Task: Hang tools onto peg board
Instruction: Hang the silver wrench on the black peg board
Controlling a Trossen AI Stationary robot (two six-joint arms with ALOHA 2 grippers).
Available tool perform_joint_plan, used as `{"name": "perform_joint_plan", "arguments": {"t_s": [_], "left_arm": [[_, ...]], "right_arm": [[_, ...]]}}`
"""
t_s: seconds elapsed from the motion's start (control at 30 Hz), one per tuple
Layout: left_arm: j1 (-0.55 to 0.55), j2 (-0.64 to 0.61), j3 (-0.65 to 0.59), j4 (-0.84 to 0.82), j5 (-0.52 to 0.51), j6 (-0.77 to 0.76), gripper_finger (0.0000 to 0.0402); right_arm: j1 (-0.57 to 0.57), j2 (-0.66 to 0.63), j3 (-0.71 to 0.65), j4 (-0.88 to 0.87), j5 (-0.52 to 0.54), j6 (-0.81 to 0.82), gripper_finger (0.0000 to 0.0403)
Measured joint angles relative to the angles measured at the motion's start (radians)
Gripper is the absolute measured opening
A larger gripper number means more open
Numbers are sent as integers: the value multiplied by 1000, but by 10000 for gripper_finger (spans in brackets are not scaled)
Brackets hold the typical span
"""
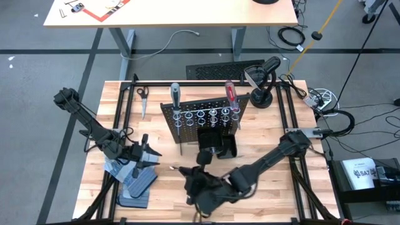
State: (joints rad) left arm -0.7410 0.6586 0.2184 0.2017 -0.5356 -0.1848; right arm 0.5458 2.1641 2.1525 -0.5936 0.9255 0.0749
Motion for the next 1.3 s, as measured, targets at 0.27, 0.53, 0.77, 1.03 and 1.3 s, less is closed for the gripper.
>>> {"name": "perform_joint_plan", "arguments": {"t_s": [0.27, 0.53, 0.77, 1.03, 1.3], "left_arm": [[1, 22, 0, -1, -23, -13, 175], [1, 49, 0, 0, -44, -19, 175], [1, 53, 0, 0, -44, -19, 175], [1, 53, 0, 0, -44, -20, 175], [1, 53, 0, 0, -44, -20, 175]], "right_arm": [[48, -74, 0, 149, 176, -212, 0], [45, -117, 0, 405, 335, -507, 0], [-8, -141, 0, 542, 182, -578, 0], [-88, -139, -1, 681, -192, -595, 0], [-158, -107, -1, 905, -493, -592, 0]]}}
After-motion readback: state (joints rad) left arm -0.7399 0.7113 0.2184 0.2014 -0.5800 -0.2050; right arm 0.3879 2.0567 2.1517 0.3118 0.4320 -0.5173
